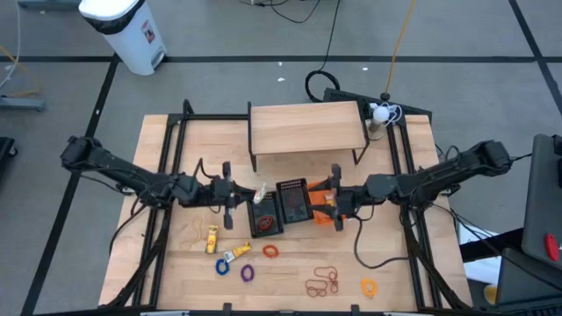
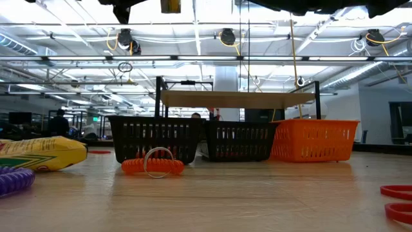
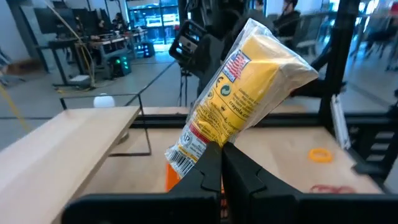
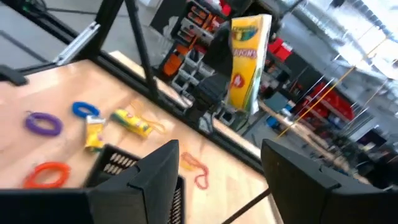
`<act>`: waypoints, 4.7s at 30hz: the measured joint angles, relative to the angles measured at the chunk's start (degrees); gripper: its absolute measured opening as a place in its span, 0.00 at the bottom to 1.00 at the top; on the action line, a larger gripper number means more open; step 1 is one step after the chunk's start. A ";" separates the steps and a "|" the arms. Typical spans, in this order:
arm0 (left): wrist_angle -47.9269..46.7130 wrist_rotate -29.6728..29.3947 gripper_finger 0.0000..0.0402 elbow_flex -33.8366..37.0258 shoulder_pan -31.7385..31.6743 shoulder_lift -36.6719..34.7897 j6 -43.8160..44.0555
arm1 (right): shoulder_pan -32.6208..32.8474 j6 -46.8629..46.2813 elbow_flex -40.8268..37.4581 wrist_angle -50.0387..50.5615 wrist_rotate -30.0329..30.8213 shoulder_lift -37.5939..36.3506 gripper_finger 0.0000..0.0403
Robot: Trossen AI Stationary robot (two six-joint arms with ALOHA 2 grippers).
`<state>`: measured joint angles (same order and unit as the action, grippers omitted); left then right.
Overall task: Pick & Place Office Desk Supplies
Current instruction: Put the yellow crayon bag into the orange bin
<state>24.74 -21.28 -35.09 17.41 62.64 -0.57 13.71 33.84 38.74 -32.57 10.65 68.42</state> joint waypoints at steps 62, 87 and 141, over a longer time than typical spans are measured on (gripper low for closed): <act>13.01 8.72 0.00 -10.14 -9.21 22.89 -0.64 | -2.42 -9.36 0.02 -18.30 -0.21 6.51 0.54; 9.85 11.37 0.00 -10.14 -10.32 22.89 0.73 | -7.23 -18.06 5.77 -19.18 -10.88 17.07 0.54; 2.48 2.72 0.48 -10.16 -9.60 22.87 -3.44 | -2.82 -45.12 5.73 30.19 19.59 -7.33 0.14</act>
<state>27.22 -18.57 -45.25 7.81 85.52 -4.01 10.89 -11.28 44.47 -2.38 30.25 61.10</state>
